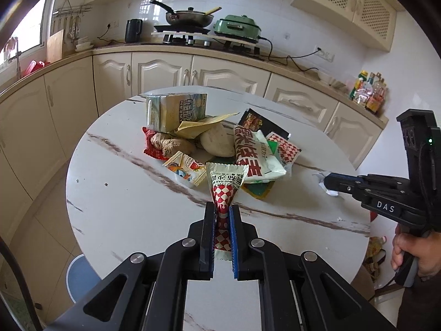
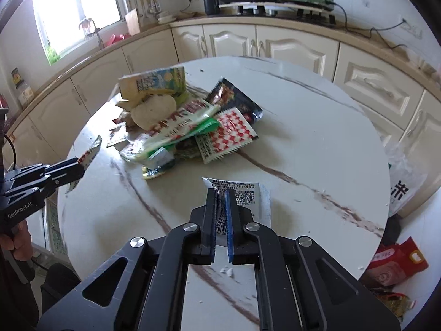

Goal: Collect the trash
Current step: 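Carry both packets to the blue bin and open both tools to drop them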

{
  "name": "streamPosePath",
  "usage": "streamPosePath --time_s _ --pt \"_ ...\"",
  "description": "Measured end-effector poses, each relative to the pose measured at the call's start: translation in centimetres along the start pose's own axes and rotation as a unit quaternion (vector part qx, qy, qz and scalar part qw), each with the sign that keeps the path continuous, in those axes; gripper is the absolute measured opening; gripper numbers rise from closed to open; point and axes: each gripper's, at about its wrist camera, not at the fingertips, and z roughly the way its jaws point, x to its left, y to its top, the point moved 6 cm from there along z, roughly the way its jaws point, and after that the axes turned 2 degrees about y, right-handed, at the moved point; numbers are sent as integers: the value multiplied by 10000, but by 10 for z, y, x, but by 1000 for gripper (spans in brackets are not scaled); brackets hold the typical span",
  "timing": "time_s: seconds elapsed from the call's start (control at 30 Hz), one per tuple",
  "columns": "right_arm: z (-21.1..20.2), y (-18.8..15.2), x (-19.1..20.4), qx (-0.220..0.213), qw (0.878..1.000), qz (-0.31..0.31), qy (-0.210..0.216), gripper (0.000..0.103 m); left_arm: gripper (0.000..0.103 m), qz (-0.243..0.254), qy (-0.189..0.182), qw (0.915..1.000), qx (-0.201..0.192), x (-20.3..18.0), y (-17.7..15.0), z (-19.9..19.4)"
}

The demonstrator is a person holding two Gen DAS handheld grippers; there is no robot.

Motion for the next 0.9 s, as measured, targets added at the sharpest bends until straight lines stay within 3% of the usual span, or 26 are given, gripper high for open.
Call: streamPosePath --time_s 0.33,0.53,0.77,0.9 --pt "-12 15 58 -242 9984 -215 473 6 5 -210 -69 9996 -170 19 -8 -44" --pt "-2 32 121 -342 9937 -539 917 6 5 -355 117 9988 -317 49 -14 -75" --pt "42 50 240 -224 9782 -1171 1698 6 5 -708 715 9940 -422 130 -43 -122" --pt "82 52 315 -30 9653 -1493 2144 6 5 -1079 1184 9866 -310 196 -75 -145"
